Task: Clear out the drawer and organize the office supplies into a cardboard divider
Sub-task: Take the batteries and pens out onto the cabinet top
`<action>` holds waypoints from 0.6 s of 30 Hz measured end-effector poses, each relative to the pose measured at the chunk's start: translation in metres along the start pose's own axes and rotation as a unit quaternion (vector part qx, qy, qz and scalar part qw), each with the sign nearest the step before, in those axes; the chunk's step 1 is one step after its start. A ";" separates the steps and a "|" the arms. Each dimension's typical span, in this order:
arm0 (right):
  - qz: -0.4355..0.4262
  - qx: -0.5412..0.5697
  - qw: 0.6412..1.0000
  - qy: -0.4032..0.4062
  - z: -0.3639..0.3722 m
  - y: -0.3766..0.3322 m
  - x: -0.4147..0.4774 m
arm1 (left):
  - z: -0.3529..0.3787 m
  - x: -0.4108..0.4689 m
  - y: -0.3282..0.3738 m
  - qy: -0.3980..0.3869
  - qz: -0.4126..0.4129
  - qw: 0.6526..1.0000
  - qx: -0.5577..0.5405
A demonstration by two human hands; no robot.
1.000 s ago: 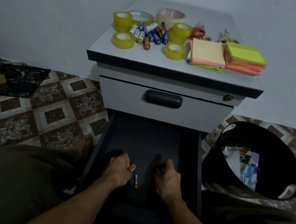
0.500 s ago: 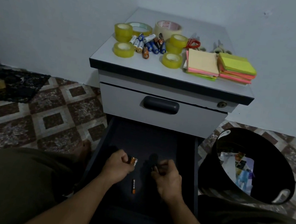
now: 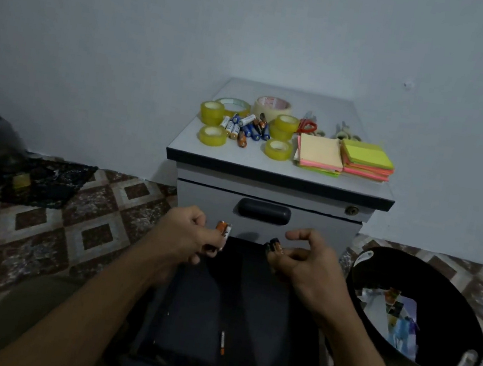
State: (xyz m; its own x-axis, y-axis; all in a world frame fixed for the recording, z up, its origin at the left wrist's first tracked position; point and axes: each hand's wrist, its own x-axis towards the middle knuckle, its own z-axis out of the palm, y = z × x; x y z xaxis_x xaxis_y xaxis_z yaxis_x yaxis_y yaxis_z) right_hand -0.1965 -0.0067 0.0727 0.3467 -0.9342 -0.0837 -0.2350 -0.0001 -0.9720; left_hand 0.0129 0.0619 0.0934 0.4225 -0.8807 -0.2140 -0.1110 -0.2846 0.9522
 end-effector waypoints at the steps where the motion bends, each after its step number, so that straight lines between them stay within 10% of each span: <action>1: -0.013 0.002 1.000 -0.003 -0.003 -0.016 -0.001 | -0.004 0.000 0.013 0.006 0.008 1.000 -0.002; 18: -0.076 -0.024 0.997 0.006 -0.030 -0.156 0.160 | -0.026 0.120 0.175 0.035 0.031 0.997 0.057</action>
State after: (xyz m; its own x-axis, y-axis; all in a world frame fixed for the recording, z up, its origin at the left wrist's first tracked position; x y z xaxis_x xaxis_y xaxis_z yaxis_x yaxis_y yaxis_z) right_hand -0.1319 -0.1667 0.2176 0.3714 -0.9260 0.0674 -0.2237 -0.1597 -0.9615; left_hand 0.0677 -0.0835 0.2401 0.4725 -0.8709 -0.1353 -0.2397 -0.2747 0.9311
